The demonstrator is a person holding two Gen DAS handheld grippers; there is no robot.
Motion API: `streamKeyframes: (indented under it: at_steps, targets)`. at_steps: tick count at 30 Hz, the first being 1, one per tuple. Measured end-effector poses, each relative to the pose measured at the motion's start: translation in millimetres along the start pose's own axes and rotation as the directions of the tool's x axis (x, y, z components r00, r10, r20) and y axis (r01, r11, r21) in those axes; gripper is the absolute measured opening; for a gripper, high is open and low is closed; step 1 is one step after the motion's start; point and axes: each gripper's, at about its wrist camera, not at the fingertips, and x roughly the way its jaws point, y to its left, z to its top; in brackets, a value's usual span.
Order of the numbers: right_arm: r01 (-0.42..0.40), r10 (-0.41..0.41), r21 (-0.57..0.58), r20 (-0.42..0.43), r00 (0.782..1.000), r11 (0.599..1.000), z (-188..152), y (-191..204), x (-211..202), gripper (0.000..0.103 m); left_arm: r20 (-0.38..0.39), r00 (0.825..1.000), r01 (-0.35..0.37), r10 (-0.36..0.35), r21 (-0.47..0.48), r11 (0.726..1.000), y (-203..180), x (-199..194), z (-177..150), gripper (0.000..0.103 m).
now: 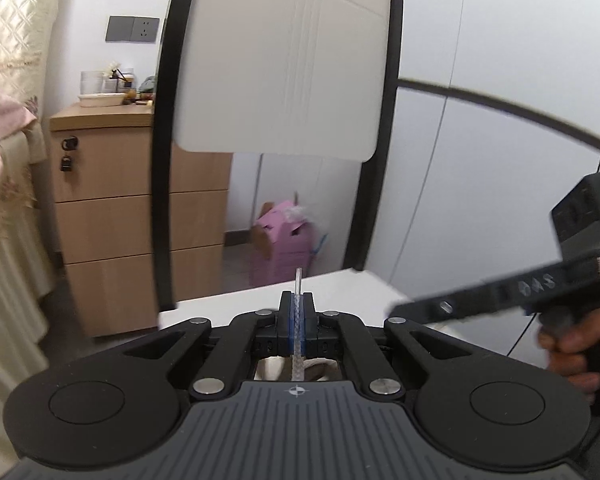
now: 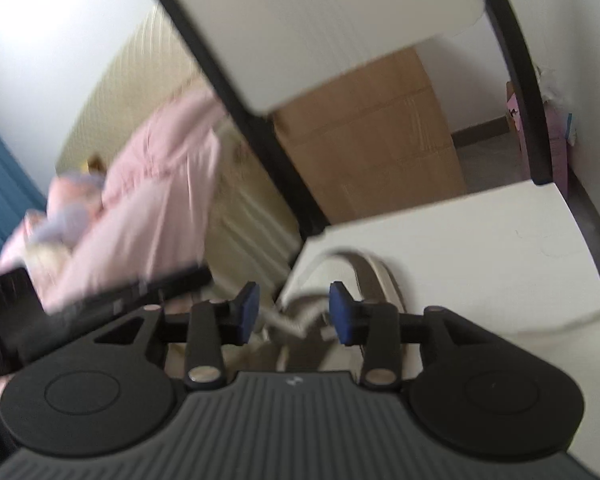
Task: Lace up shoes with both hands
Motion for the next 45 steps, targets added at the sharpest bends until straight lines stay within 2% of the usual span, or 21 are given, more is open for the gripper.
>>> streamKeyframes:
  at_steps: [3, 5, 7, 8, 10, 12, 16, 18, 20, 23, 25, 27, 34, 38, 41, 45]
  targets:
    - [0.038, -0.042, -0.079, -0.056, 0.998, 0.996, -9.4, 6.8, 4.2, 0.041, -0.037, 0.999, -0.022, 0.024, 0.064, 0.998, -5.7, 4.4, -2.9, 0.003]
    - [0.022, -0.024, -0.031, -0.062, 0.998, 0.999, -13.9, 0.4, 5.8, 0.037, -0.063, 0.997, -0.028, 0.035, 0.114, 0.993, -11.6, 8.6, -5.1, 0.003]
    - [0.006, -0.005, 0.017, -0.068, 0.998, 1.000, -18.3, -6.0, 7.4, 0.027, -0.090, 0.995, -0.015, 0.033, 0.186, 0.983, -22.3, 14.3, -9.0, 0.003]
    - [-0.013, 0.018, 0.080, -0.064, 0.998, 0.997, -21.7, -13.3, 7.8, 0.027, -0.102, 0.994, -0.011, 0.036, 0.233, 0.972, -29.3, 16.9, -11.6, 0.003]
    - [-0.086, 0.098, 0.318, -0.023, 0.995, 0.944, -32.0, -40.4, 7.0, 0.026, -0.128, 0.991, 0.004, 0.040, 0.328, 0.945, -42.6, 22.9, -18.0, 0.003]
    - [-0.151, 0.159, 0.510, 0.028, 0.987, 0.847, -41.4, -63.7, 6.5, 0.024, -0.131, 0.990, 0.013, 0.042, 0.398, 0.917, -50.8, 26.2, -22.9, 0.003]
    - [-0.208, 0.204, 0.650, 0.082, 0.976, 0.731, -52.6, -79.3, 7.2, 0.023, -0.125, 0.992, 0.048, 0.012, 0.464, 0.885, -55.4, 26.7, -25.8, 0.003]
    - [-0.232, 0.220, 0.705, 0.109, 0.969, 0.671, -57.9, -86.1, 7.8, 0.024, -0.121, 0.993, 0.067, -0.006, 0.509, 0.858, -59.3, 26.8, -28.1, 0.003]
    - [-0.242, 0.228, 0.728, 0.120, 0.966, 0.641, -61.4, -88.7, 9.0, 0.024, -0.132, 0.991, 0.094, -0.024, 0.551, 0.829, -63.9, 28.0, -30.7, 0.003]
    - [-0.248, 0.233, 0.740, 0.126, 0.964, 0.625, -62.8, -90.2, 10.2, 0.024, -0.154, 0.987, 0.126, -0.038, 0.612, 0.780, -69.7, 31.3, -35.3, 0.003]
    - [-0.248, 0.235, 0.741, 0.125, 0.964, 0.624, -62.3, -90.1, 9.4, 0.024, -0.167, 0.985, 0.139, -0.042, 0.628, 0.766, -70.6, 32.8, -36.2, 0.003]
    - [-0.250, 0.239, 0.743, 0.124, 0.963, 0.620, -60.2, -91.3, 5.4, 0.024, -0.177, 0.983, 0.148, -0.045, 0.623, 0.768, -68.5, 32.9, -35.6, 0.003]
    - [-0.258, 0.248, 0.752, 0.129, 0.960, 0.606, -61.4, -98.4, 3.6, 0.024, -0.175, 0.984, 0.147, -0.043, 0.642, 0.752, -69.8, 38.4, -37.2, 0.003]
    - [-0.258, 0.250, 0.753, 0.128, 0.960, 0.606, -61.6, -98.9, 1.6, 0.024, -0.181, 0.983, 0.154, -0.042, 0.662, 0.734, -72.9, 43.0, -40.0, 0.003]
    - [-0.259, 0.255, 0.756, 0.125, 0.959, 0.601, -57.6, -99.7, 8.8, 0.024, -0.188, 0.981, 0.157, -0.040, 0.662, 0.732, -73.1, 49.1, -40.1, 0.003]
    - [-0.263, 0.254, 0.744, 0.129, 0.959, 0.614, -53.7, -96.3, 11.0, 0.024, -0.179, 0.983, 0.139, -0.026, 0.658, 0.740, -87.7, 16.3, -48.9, 0.003]
